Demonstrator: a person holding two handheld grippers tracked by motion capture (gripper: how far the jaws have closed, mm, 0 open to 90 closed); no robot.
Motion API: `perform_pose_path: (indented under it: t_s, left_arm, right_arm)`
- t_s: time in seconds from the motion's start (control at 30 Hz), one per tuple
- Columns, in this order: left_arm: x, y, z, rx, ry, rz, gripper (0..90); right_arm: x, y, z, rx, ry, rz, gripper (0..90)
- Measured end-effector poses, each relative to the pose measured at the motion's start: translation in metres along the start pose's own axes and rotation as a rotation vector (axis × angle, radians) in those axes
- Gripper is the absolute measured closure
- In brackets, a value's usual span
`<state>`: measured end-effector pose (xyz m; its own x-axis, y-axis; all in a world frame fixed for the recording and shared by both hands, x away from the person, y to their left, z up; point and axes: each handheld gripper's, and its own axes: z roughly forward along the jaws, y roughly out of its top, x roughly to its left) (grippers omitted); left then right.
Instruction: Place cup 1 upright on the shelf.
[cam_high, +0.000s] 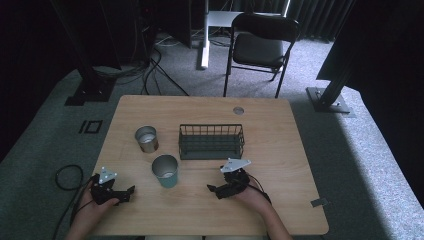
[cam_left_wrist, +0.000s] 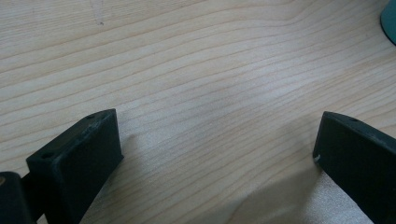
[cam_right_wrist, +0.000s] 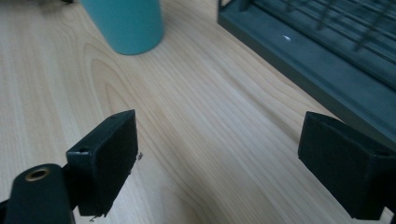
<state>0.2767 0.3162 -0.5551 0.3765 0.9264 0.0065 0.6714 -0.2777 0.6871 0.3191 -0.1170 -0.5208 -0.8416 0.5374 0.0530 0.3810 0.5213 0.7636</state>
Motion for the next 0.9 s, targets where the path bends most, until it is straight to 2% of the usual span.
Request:
perform_pose_path:
  t_s: [0.47, 0.9]
  left_arm:
    - [0.000, 0.000, 0.000, 0.000, 0.000, 0.000, 1.6]
    - [0.000, 0.000, 0.000, 0.000, 0.000, 0.000, 1.6]
  right_arm:
    - [0.017, 0.017, 0.022, -0.006, 0.052, -0.046, 11.9]
    - [0.032, 0.036, 0.039, -0.036, 0.099, -0.067, 11.9]
